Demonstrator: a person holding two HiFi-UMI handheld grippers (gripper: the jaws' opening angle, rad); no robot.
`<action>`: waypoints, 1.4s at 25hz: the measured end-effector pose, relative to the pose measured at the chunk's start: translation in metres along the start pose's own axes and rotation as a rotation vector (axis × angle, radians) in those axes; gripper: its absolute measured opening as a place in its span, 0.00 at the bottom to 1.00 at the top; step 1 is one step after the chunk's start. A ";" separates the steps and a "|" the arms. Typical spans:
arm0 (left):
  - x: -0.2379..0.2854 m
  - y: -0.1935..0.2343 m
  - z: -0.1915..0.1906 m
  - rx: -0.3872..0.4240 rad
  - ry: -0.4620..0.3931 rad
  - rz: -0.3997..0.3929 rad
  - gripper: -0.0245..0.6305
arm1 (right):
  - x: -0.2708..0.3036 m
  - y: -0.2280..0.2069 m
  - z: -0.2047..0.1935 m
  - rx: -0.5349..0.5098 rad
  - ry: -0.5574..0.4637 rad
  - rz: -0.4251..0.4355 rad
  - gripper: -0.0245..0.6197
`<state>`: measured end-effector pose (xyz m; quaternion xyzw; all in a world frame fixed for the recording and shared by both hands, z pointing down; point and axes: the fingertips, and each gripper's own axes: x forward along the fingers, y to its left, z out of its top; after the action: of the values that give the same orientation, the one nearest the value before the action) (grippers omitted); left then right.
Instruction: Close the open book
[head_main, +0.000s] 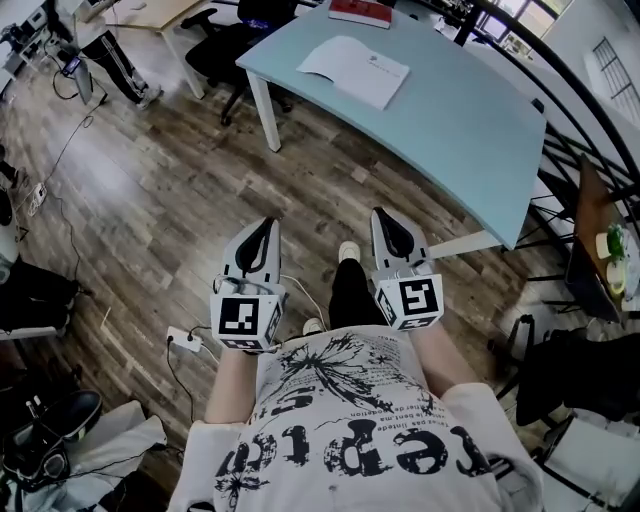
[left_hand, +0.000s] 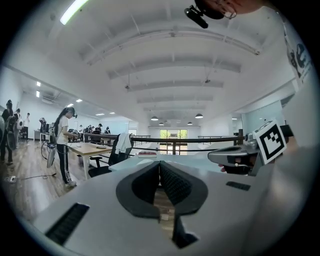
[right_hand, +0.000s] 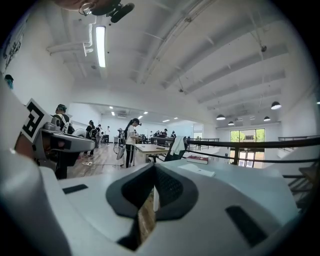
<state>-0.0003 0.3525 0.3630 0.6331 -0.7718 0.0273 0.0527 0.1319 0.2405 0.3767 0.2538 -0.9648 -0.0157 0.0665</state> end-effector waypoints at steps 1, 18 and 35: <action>0.009 0.004 0.000 0.000 0.000 0.007 0.07 | 0.010 -0.005 -0.001 -0.001 -0.001 0.005 0.05; 0.294 0.062 0.044 0.000 -0.011 0.104 0.07 | 0.247 -0.204 0.020 0.000 -0.017 0.056 0.05; 0.499 0.091 0.042 0.003 0.069 -0.110 0.07 | 0.367 -0.314 -0.008 0.093 0.084 -0.150 0.05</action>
<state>-0.1880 -0.1207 0.3810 0.6732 -0.7336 0.0471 0.0799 -0.0305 -0.2135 0.4091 0.3287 -0.9391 0.0347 0.0936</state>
